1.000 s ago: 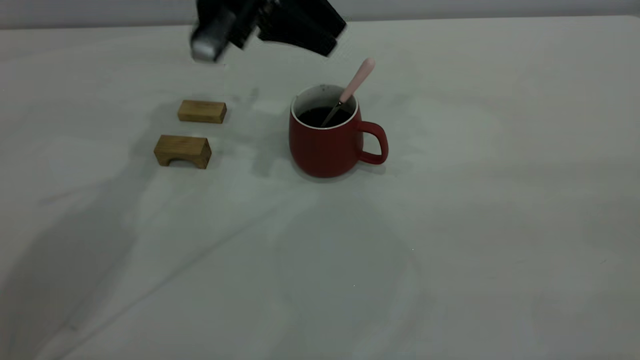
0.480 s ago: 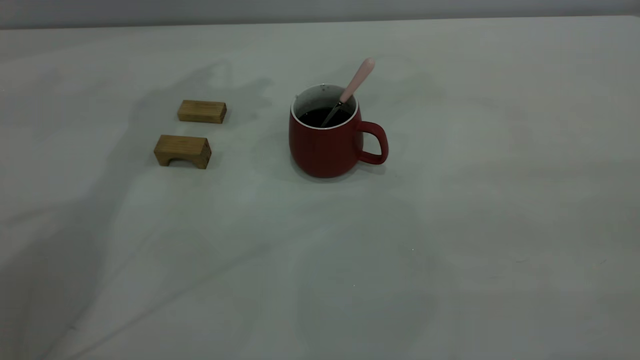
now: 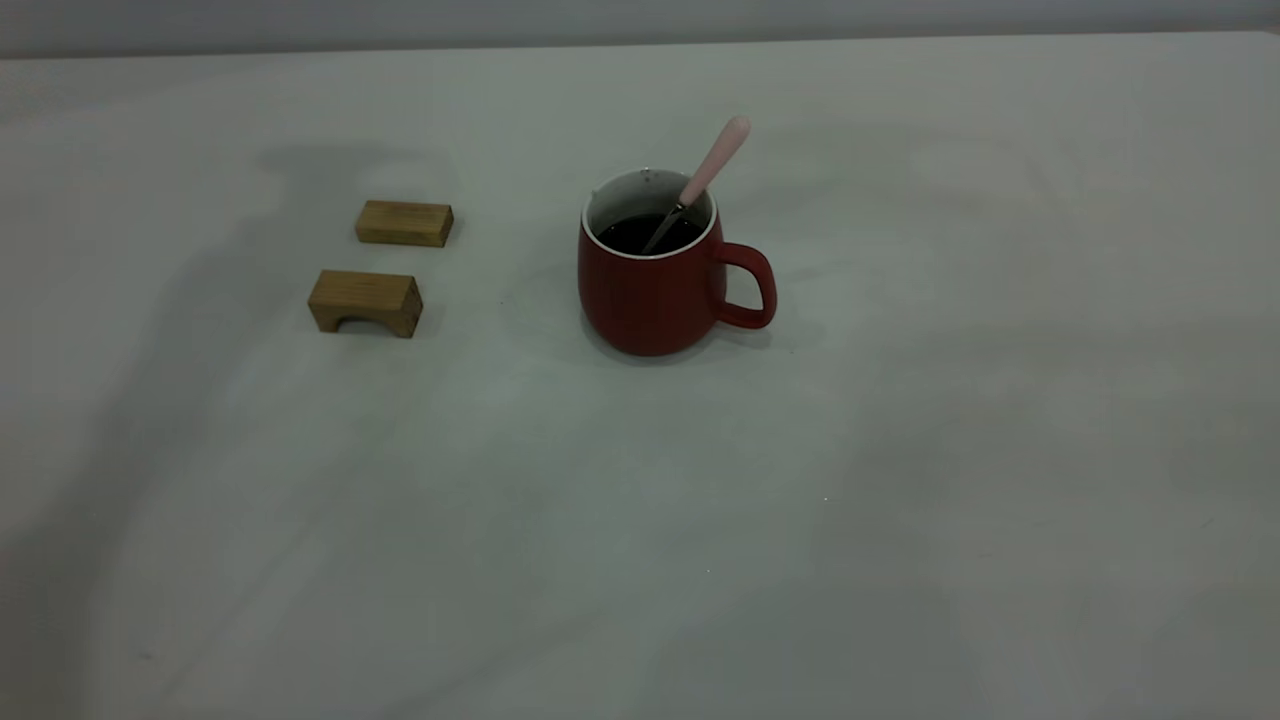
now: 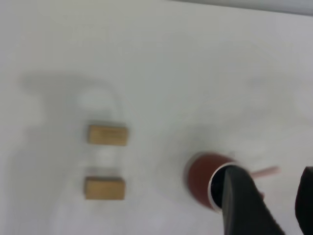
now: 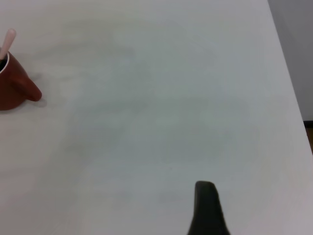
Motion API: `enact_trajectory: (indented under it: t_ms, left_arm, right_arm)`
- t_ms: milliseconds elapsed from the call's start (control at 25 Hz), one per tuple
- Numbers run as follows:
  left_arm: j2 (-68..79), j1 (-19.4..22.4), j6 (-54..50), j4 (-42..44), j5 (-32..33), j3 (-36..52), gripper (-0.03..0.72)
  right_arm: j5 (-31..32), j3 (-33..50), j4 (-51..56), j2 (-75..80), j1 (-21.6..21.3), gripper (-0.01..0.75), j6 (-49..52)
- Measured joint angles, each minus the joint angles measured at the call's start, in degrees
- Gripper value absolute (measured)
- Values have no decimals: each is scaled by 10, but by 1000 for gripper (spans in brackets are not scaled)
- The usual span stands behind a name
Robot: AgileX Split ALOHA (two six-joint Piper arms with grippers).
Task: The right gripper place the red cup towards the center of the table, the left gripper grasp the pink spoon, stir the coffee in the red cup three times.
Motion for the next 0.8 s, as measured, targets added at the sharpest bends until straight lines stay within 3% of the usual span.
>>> enact_trajectory:
  t_ms: [440,800]
  left_arm:
    - [-250,0,5,62,0,422,339]
    - [-530,0,119,76,0,663,339]
  right_arm:
    - [0,0,0,0,0,584,0]
    - [0,0,0,0,0,583,0]
